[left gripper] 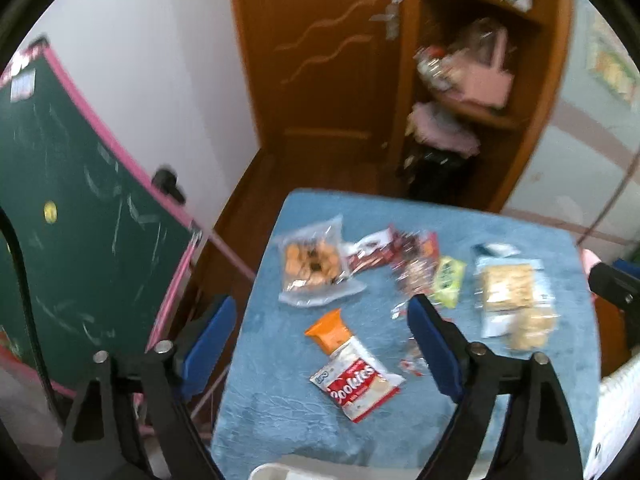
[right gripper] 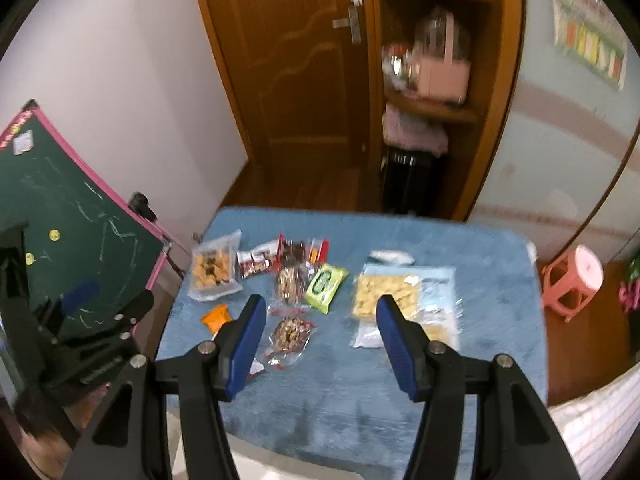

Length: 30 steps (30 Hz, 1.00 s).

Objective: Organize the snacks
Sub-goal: 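Move both tools back over the snacks on the table, then grasp the red Cookies packet with left tool while right tool grasps nut packet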

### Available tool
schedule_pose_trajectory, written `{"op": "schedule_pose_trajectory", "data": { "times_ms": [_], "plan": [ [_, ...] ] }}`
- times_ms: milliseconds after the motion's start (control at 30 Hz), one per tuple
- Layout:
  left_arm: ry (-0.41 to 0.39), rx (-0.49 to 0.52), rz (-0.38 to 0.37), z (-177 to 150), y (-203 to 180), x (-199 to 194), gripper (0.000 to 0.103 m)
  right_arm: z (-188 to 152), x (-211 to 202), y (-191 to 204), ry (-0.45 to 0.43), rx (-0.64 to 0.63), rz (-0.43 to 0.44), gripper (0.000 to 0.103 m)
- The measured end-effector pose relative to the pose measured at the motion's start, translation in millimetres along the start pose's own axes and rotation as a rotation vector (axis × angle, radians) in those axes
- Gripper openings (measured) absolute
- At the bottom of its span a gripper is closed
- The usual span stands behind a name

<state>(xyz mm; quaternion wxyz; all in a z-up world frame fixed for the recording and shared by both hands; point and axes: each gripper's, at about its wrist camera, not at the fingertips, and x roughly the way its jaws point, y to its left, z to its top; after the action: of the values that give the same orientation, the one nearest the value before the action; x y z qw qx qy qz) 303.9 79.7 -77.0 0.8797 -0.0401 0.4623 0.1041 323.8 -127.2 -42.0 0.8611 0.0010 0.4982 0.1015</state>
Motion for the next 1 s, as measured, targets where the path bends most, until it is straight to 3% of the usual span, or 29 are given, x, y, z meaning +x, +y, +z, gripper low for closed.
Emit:
{"op": "schedule_pose_trajectory", "data": {
  "times_ms": [167,300,700,833,1000],
  "plan": [
    [0.182,-0.147,-0.004,-28.9,11.5,77.5,0.084,-7.7,77.9,-0.7,0.116,0.037,0.027,0.058],
    [0.306,-0.208,-0.033,-49.5,13.6,121.2,0.077,-20.6,127.1,-2.8,0.216,0.078,0.061,0.058],
    [0.475,-0.243,-0.066,-76.3,5.0,161.5,0.077,-40.4,209.2,5.8,0.385,0.139,0.132,0.058],
    [0.511,-0.284,-0.086,-81.2,5.5,168.5,0.077,-43.6,218.0,11.2,0.377,0.131,0.115,0.060],
    [0.525,-0.253,-0.069,-80.7,-1.4,164.9,0.077,-43.9,216.7,10.8,0.408,0.119,0.110,0.061]
  ]
}}
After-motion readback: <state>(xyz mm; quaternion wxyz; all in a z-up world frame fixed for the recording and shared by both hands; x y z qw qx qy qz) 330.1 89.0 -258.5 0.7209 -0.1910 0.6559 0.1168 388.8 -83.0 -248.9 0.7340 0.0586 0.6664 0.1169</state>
